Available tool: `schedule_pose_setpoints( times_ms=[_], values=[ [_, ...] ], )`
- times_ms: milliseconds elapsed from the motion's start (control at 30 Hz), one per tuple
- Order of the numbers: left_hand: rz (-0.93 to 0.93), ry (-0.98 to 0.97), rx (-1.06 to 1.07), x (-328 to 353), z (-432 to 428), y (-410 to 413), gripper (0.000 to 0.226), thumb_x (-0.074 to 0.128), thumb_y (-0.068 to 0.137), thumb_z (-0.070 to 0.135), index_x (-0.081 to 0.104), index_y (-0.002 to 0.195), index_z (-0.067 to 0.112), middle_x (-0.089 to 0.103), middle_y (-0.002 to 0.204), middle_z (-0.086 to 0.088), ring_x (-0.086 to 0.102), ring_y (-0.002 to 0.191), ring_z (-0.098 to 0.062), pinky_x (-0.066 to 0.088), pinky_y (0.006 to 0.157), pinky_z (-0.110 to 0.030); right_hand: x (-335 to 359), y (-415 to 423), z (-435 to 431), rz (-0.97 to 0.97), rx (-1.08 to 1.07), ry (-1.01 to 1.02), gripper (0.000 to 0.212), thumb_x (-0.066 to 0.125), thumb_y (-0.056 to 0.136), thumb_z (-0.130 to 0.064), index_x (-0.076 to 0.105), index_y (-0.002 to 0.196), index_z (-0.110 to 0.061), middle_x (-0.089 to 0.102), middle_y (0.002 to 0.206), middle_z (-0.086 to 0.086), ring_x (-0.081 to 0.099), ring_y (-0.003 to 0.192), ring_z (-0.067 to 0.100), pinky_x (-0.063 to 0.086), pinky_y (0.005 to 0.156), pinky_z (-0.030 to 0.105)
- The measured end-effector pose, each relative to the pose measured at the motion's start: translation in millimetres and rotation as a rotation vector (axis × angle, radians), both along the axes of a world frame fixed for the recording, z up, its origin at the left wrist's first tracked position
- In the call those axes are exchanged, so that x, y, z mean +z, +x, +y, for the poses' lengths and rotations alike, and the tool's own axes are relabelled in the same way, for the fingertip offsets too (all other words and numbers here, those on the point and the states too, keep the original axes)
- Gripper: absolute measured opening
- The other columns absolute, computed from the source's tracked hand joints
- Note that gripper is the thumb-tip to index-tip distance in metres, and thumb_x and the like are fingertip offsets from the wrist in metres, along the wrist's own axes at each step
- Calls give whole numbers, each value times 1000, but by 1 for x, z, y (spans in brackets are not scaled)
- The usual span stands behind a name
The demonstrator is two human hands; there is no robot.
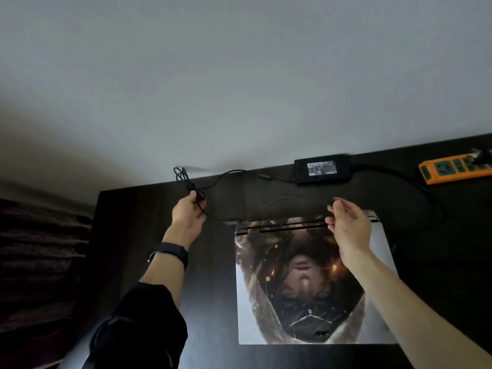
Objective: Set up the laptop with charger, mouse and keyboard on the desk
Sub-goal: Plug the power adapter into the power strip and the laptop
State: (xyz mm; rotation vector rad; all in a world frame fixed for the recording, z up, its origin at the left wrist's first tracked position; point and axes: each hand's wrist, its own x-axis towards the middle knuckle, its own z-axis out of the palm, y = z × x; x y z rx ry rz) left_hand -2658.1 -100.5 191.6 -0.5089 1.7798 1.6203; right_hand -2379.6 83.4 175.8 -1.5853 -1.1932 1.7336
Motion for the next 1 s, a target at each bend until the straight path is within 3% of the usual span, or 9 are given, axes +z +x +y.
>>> schedule_pose_setpoints(
  times_ms=[133, 200, 267, 333, 433, 533, 667, 833, 1000],
  values=[
    [158, -399, -395, -24, -9, 14, 67, 61, 93, 26, 32, 153, 22, 45, 146, -1, 49, 129, -27, 39, 110, -45, -7, -7, 9, -143, 93, 98, 26, 59, 100, -27, 63, 124, -18, 71, 109, -1, 69, 81, 9, 54, 76, 24],
    [166, -540, -432, -37, -26, 14, 70, 64, 89, 35, 33, 152, 31, 36, 149, -7, 49, 127, -33, 42, 108, -47, -11, -4, 8, -176, 129, 122, 26, 59, 100, -27, 64, 124, -18, 71, 113, 2, 69, 81, 9, 52, 71, 20],
    [93, -514, -448, -49, -40, 7, 64, 72, 76, 44, 52, 136, 40, 41, 145, -10, 56, 119, -34, 49, 102, -46, -12, -1, 8, -204, 148, 139, 27, 58, 100, -26, 63, 124, -17, 70, 115, 2, 70, 85, 11, 49, 65, 14],
    [57, -511, -423, -52, -40, 10, 69, 75, 68, 50, 52, 133, 41, 42, 148, -14, 53, 122, -34, 47, 104, -46, -12, 1, 9, -212, 157, 144, 26, 58, 100, -27, 63, 123, -17, 69, 114, 1, 70, 88, 13, 48, 61, 11],
    [442, -865, -407, -28, -22, 41, 79, 67, 86, 41, 29, 152, 19, 28, 151, -13, 29, 136, -37, 28, 112, -50, -11, 1, 13, -197, 168, 122, 24, 59, 100, -27, 65, 121, -17, 71, 111, 2, 70, 91, 15, 48, 66, 14],
    [860, -695, -670, -4, 3, 80, 62, 67, 88, 35, 45, 144, 24, 44, 142, -4, 35, 133, -27, 33, 111, -44, -5, 2, 20, -182, 224, 137, 25, 61, 99, -30, 67, 117, -15, 73, 104, -1, 69, 87, 11, 49, 63, 13],
    [980, -397, -1156, 9, 65, 116, 54, 63, 91, 37, 47, 143, 37, 48, 143, 12, 36, 135, -11, 31, 114, -31, 3, -1, 27, -146, 333, 219, 21, 63, 97, -33, 70, 109, -17, 73, 94, -5, 68, 80, 8, 49, 59, 9],
    [1259, -429, -1457, -11, 137, 136, 44, 54, 96, 44, 51, 139, 32, 56, 140, 13, 37, 139, -12, 26, 113, -33, -2, 8, 44, -105, 445, 261, 12, 66, 95, -34, 73, 101, -25, 74, 89, -6, 71, 77, 8, 53, 66, 16],
    [1334, -464, -1546, -31, 165, 144, 34, 48, 97, 50, 64, 116, 26, 69, 104, 5, 60, 103, -20, 45, 90, -34, -26, 25, 66, -210, 618, 304, 12, 62, 94, -46, 71, 97, -39, 74, 86, -16, 69, 84, 0, 57, 84, 32]
  ],
)
